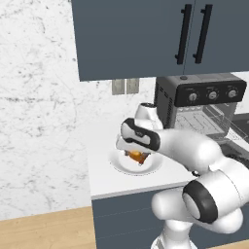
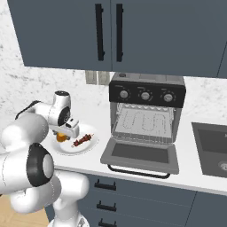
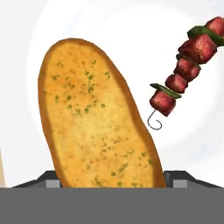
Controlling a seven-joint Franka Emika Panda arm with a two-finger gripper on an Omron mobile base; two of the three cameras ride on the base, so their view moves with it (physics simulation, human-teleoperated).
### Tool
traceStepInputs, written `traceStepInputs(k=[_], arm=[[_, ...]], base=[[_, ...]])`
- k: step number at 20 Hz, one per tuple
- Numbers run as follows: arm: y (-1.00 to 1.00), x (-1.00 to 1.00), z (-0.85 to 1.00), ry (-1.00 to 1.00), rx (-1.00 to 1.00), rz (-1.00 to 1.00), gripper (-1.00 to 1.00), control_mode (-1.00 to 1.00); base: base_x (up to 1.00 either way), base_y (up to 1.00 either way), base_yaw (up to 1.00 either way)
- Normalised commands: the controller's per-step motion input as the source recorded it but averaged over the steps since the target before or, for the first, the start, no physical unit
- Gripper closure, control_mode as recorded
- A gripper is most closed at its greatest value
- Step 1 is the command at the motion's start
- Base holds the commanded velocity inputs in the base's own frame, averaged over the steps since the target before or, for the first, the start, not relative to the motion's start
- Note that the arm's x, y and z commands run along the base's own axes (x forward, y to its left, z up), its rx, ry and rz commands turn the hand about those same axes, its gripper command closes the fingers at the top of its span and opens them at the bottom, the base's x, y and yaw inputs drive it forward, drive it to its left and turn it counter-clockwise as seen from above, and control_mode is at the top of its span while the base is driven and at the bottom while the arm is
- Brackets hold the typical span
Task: Pick up the kebab skewer and baguette bread, and place them inside the toaster oven. Close the toaster oven door and start by setting the timer.
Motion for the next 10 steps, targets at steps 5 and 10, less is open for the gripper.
traceStepInputs(k=[5, 10], arm=[[-0.87, -0.2, 1.0, -0.07, 0.11, 0.0, 1.0, -1.0], [-1.0, 0.08, 0.81, -0.03, 0.01, -0.07, 1.0, -1.0]], base=[[0.0, 0.0, 0.0], [0.0, 0.0, 0.0]])
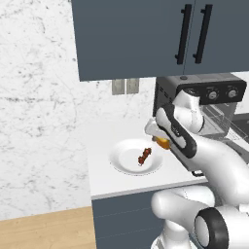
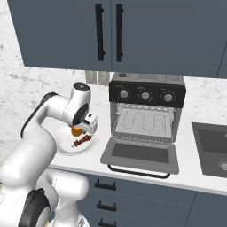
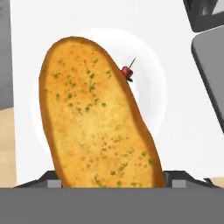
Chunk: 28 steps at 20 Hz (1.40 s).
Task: Pick up the kebab skewer and baguette bread, and place them inside the toaster oven. Close the toaster oven door and start by setting the timer.
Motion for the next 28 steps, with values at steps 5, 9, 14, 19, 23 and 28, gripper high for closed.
traceStepInputs(k=[5, 9, 14, 19, 23, 28], arm=[[-1.0, 0.29, 0.39, 0.0, 0.0, -0.09, 1.0, -1.0], [-1.0, 0.19, -0.04, -0.03, -0.09, -0.1, 1.0, -1.0], [-0.95, 0.27, 0.0, 0.0, -0.03, -0.06, 1.0, -1.0], [-0.67, 0.3, -0.06, 0.0, 0.0, -0.04, 1.0, -1.0], [-0.09, 0.26, -0.19, -0.03, 0.0, -0.03, 1.0, -1.0], [-0.01, 0.3, -0.24, -0.06, 0.0, -0.01, 1.0, -1.0]], base=[[0.0, 0.0, 0.0], [0.0, 0.0, 0.0], [0.0, 0.0, 0.0], [0.0, 0.0, 0.0], [0.0, 0.0, 0.0], [0.0, 0.0, 0.0]])
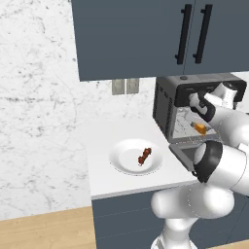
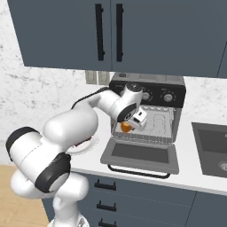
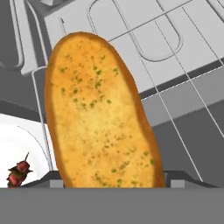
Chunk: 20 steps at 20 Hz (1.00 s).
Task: Pick up the kebab skewer and baguette bread, and place them inside the toaster oven. Close the toaster oven door and start by setting the timer.
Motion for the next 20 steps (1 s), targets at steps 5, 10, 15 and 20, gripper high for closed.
traceStepInputs(k=[5, 10, 15, 20], arm=[[-0.06, 0.29, -0.3, -0.06, 0.0, 0.0, 1.0, -1.0], [0.0, 0.17, -0.25, -0.05, 0.0, 0.0, 1.0, -1.0], [0.0, -0.05, -0.29, -0.03, 0.0, 0.0, 1.0, -1.0], [0.0, -0.34, -0.34, -0.02, 0.0, -0.03, -1.0, -1.0]], base=[[0.0, 0.0, 0.0], [0.0, 0.0, 0.0], [0.0, 0.0, 0.0], [0.0, 0.0, 0.0]])
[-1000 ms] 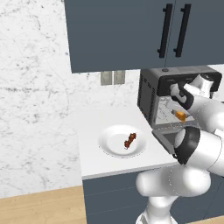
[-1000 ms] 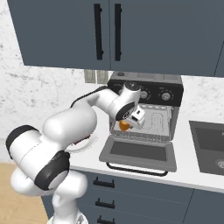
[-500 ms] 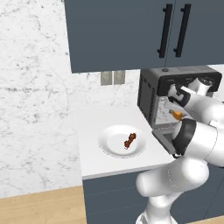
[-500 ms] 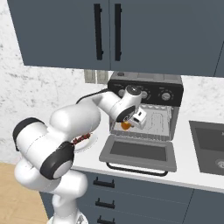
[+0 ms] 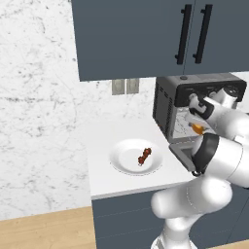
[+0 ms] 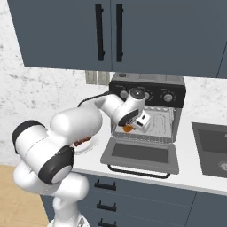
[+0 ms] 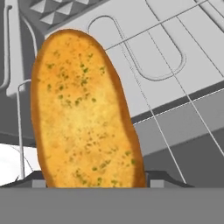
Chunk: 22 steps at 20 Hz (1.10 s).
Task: Pick up the kebab skewer and baguette bread, and place them inside the toaster oven. Close the toaster oven door and start by setting the timer.
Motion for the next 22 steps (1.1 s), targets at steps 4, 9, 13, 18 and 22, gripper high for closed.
traceStepInputs(k=[4, 9, 13, 18, 22], arm=[[0.0, -0.11, -0.02, -0.04, 0.0, -0.03, -1.0, -1.0], [0.07, -0.14, 0.23, -0.01, -0.01, 0.0, -1.0, -1.0], [0.05, -0.27, 0.51, -0.02, -0.04, -0.01, -1.0, -1.0], [0.19, -0.98, 0.41, -0.02, -0.07, -0.07, -1.0, -1.0], [0.69, -0.96, 0.15, 0.0, -0.01, -0.08, -1.0, -1.0]], base=[[0.0, 0.0, 0.0], [0.0, 0.0, 0.0], [0.0, 0.0, 0.0], [0.0, 0.0, 0.0], [0.0, 0.0, 0.0]])
